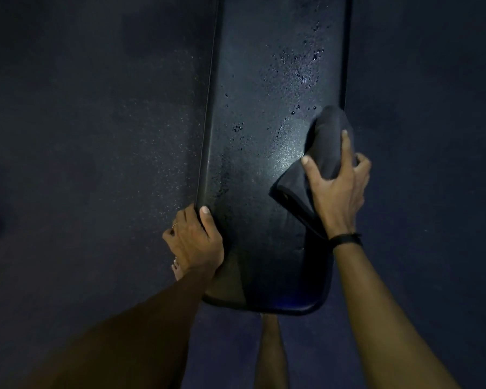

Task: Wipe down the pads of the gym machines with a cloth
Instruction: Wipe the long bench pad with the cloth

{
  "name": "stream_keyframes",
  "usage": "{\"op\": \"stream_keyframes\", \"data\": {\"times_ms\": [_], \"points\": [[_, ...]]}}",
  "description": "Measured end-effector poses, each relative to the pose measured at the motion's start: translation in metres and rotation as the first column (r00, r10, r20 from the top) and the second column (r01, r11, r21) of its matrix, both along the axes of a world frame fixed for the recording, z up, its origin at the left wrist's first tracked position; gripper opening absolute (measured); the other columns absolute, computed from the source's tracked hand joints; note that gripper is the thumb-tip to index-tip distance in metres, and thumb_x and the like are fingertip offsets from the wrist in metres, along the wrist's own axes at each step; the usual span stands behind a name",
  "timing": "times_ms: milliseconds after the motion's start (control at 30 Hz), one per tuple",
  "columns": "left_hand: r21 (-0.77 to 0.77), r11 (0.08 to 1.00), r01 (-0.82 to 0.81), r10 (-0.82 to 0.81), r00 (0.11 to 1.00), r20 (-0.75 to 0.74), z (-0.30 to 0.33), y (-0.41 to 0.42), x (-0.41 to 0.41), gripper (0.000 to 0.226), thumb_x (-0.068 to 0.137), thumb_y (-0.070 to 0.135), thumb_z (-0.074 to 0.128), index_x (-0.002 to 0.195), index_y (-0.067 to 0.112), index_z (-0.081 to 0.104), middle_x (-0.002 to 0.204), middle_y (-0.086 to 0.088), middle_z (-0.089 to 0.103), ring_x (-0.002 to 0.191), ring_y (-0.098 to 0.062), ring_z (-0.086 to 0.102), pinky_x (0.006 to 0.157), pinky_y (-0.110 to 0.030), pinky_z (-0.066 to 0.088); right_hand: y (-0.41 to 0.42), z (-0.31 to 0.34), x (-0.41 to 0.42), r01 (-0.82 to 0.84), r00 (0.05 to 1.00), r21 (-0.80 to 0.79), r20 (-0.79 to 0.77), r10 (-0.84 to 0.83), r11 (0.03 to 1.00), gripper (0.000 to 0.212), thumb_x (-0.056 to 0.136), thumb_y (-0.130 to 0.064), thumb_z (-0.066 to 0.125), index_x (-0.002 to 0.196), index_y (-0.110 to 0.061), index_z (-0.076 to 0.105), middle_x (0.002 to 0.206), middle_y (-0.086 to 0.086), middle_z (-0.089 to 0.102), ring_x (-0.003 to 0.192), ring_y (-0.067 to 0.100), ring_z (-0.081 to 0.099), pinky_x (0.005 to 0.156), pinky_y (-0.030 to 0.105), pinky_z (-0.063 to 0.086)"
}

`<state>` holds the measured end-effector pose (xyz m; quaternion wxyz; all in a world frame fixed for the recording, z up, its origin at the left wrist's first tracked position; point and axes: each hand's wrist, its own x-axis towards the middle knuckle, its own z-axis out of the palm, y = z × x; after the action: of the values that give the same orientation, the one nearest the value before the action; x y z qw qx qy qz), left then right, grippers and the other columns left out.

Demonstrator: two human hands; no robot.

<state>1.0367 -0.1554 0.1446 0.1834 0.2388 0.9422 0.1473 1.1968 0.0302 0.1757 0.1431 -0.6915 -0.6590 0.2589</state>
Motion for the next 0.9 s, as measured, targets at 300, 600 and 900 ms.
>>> {"op": "stream_keyframes", "data": {"times_ms": [300,600,900], "points": [[0.000,1.000,0.000,0.000,1.000,0.021,0.005,0.002,0.003,0.057,0.103,0.048,0.017,0.104,0.008,0.057,0.097,-0.011,0.060,0.087,-0.029,0.057,0.092,-0.051,0.037,-0.157,0.018,0.046,0.145,0.989,-0.123,0.039,-0.141,0.982,0.074,0.085,-0.068,0.049,0.151,-0.041,0.033,0.138,0.010,0.040,0.122,0.032,0.048,0.085,0.044,0.048],[-0.033,0.999,0.036,-0.034,0.998,0.059,0.006,-0.002,0.000,0.070,0.103,0.056,0.006,0.114,0.009,0.057,0.104,-0.011,0.062,0.091,-0.030,0.059,0.093,-0.055,0.039,-0.067,0.011,0.011,0.140,0.990,0.006,-0.001,-0.140,0.990,0.066,0.091,-0.051,0.047,0.152,-0.028,0.040,0.127,0.017,0.045,0.112,0.030,0.046,0.089,0.043,0.043],[-0.026,0.999,0.042,-0.040,0.996,0.080,0.005,0.000,-0.002,0.070,0.102,0.057,0.006,0.120,0.010,0.055,0.111,-0.009,0.062,0.100,-0.030,0.060,0.099,-0.054,0.038,0.049,-0.010,-0.029,0.024,0.995,0.148,0.094,-0.038,0.989,0.058,0.095,-0.051,0.051,0.147,-0.026,0.048,0.128,0.018,0.047,0.113,0.032,0.046,0.084,0.032,0.036]]}}
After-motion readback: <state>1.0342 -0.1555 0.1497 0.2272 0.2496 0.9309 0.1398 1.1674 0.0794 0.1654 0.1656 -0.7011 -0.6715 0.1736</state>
